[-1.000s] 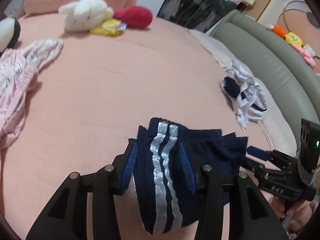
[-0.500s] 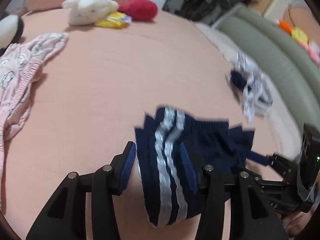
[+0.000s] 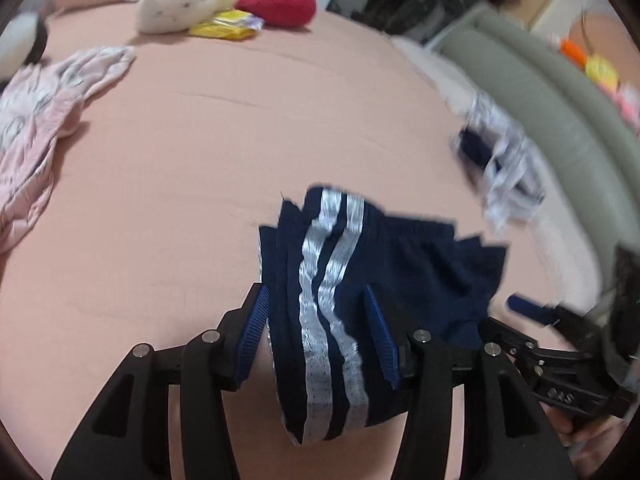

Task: Fold clothes
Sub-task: 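Fold the waistband end over toward the legs with the left gripper, then grasp the folded navy shorts with the left gripper and lift them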

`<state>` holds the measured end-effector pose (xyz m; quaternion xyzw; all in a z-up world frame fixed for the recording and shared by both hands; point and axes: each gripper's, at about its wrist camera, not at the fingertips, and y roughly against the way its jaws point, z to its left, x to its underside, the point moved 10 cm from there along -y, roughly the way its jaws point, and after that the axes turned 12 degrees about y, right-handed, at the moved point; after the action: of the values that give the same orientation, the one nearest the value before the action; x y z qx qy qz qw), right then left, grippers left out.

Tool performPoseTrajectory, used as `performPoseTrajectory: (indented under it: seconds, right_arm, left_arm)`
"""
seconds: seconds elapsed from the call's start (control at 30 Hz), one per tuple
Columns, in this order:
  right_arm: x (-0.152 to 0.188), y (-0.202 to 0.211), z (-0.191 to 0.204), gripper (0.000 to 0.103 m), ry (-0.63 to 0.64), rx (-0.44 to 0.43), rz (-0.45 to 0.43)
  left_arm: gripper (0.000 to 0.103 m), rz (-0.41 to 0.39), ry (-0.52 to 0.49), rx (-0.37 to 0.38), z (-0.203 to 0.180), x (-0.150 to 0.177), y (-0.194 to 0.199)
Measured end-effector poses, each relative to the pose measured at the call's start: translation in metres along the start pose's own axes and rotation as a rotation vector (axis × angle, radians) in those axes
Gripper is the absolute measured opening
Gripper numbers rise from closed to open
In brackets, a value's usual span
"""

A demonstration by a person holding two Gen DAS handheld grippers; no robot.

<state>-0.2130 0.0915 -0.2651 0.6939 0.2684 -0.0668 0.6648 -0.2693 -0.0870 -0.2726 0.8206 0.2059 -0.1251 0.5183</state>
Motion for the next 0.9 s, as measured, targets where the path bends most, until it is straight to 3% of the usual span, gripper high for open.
performPoseTrajectory:
  seconds: [0.07,0.2,0.3,0.4,0.5,0.57,0.73,0.9]
  right_arm:
    - [0.007,-0.009,0.004,0.069,0.044,0.026,0.030]
    - [0.013,-0.003,-0.008,0.070,-0.044,0.007,0.030]
    - [0.010,0.006,-0.015,0.070,-0.082,-0.010,0.007]
    - [0.003,0.012,-0.012,0.070,-0.071,-0.024,-0.022]
    - [0.003,0.001,-0.003,0.069,-0.008,-0.003,0.024]
    - [0.013,-0.007,-0.006,0.069,-0.001,0.005,0.059]
    - [0.015,0.019,-0.028,0.069,-0.100,-0.050,0.002]
    - [0.008,0.034,-0.019,0.069,-0.098,-0.116,-0.057]
  left_arm:
    - [0.052,0.000,-0.018,-0.022,0.000,0.000,-0.003]
    - [0.052,-0.042,0.040,-0.022,0.016,-0.011,0.011]
    - [0.052,-0.035,0.073,0.065,0.008,-0.012,0.013]
    - [0.052,-0.022,0.026,0.106,-0.011,-0.005,0.011]
    - [0.052,-0.023,-0.031,0.037,-0.014,0.002,0.005]
    - [0.052,-0.036,-0.004,0.024,-0.007,0.000,0.008]
    - [0.052,-0.050,0.060,0.071,0.006,-0.006,0.028]
    - [0.052,-0.032,0.085,0.087,-0.018,-0.006,0.022]
